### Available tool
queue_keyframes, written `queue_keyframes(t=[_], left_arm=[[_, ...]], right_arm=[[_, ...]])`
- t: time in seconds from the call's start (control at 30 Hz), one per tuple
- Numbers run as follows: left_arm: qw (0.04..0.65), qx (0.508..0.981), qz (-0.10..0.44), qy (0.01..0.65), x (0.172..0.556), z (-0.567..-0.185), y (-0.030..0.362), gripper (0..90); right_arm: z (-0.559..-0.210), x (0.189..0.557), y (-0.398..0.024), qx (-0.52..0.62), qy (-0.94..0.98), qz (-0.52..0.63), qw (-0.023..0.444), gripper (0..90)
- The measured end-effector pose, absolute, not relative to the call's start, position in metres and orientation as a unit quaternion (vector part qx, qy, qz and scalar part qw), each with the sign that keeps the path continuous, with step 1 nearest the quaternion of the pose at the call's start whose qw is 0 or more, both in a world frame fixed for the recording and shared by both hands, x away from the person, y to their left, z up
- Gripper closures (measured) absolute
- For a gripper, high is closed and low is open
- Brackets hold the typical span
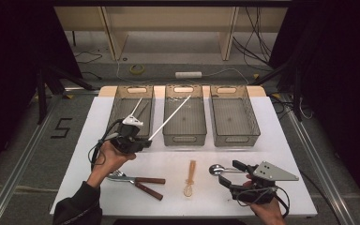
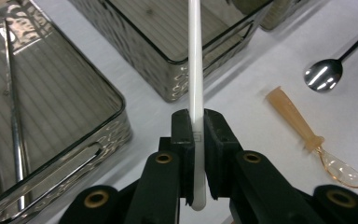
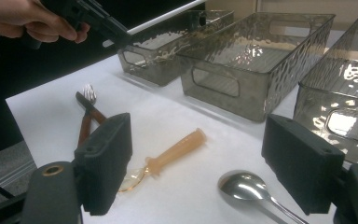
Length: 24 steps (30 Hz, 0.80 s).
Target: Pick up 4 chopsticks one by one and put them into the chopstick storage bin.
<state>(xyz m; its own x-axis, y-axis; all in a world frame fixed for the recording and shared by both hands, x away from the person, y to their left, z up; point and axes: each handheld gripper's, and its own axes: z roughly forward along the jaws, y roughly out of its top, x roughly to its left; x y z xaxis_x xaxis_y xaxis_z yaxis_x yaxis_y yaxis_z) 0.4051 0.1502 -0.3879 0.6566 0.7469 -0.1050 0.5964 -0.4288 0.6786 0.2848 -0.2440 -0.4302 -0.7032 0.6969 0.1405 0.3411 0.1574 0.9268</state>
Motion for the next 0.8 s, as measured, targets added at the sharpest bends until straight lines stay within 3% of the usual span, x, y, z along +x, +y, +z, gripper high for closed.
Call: queue_keyframes(t=[0.8], left_arm=[[0.359,0.808,0.136,0.446,0.429,-0.387,0.177,82.9]], right_arm=[[-0.43,0.285,-0.245,0.35,0.743,0.547,0.164,25.3]])
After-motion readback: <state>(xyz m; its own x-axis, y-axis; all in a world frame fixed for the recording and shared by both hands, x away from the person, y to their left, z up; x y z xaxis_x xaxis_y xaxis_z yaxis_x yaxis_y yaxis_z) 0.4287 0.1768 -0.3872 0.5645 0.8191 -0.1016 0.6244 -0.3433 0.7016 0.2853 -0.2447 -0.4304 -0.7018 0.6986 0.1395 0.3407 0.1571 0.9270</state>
